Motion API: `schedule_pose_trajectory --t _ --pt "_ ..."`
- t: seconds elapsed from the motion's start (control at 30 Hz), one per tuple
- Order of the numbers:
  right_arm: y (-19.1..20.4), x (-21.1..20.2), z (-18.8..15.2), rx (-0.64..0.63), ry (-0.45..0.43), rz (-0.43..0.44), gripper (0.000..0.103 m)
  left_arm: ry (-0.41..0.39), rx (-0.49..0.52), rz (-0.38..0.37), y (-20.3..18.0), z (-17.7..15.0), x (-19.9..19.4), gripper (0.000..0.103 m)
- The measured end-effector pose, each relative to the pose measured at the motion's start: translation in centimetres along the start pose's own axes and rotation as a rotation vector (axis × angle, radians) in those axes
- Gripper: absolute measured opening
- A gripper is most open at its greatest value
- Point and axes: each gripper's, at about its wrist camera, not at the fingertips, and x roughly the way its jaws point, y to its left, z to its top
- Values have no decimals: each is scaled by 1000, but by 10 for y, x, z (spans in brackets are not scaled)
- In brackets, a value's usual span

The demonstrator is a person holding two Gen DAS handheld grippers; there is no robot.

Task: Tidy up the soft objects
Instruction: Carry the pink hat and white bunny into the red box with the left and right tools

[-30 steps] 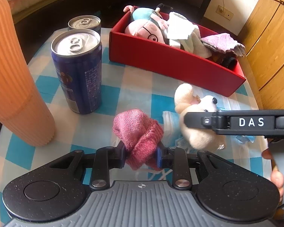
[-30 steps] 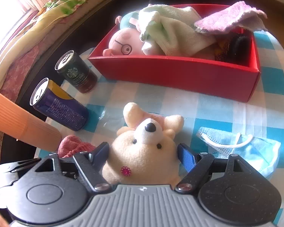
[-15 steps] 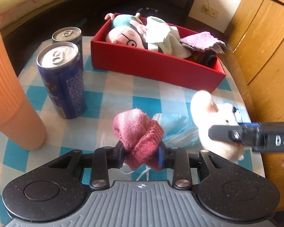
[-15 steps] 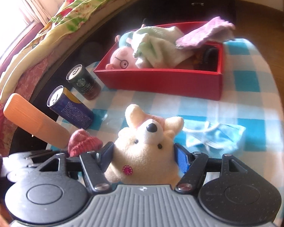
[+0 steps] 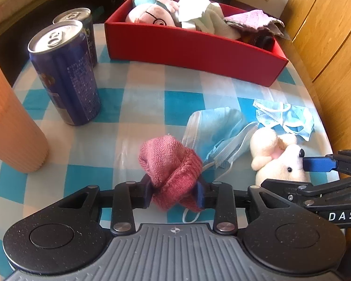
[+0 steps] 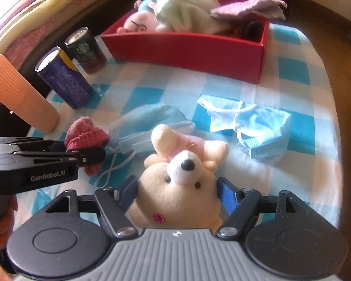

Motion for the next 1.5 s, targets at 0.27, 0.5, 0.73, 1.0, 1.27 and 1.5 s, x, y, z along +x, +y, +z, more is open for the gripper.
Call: schedule_pose_trajectory --t 0.27,0.5,0.73,1.0,1.27,1.5 --pt "6 6 3 -22 0 -27 59 -36 8 42 -4 6 3 58" --pt "10 -3 1 -39 -18 -18 41 4 -29 18 4 4 10 31" --pt "0 -45 14 16 -160 33 40 -105 -31 -30 0 13 -33 32" --pt "-1 -66 38 60 -274 38 40 -186 -1 -58 -21 39 -51 32" --pt "1 -77 54 53 -341 10 40 -226 9 -52 -25 56 -56 32" --pt "-2 -80 63 57 -382 -2 40 -238 19 -37 -25 65 -52 33"
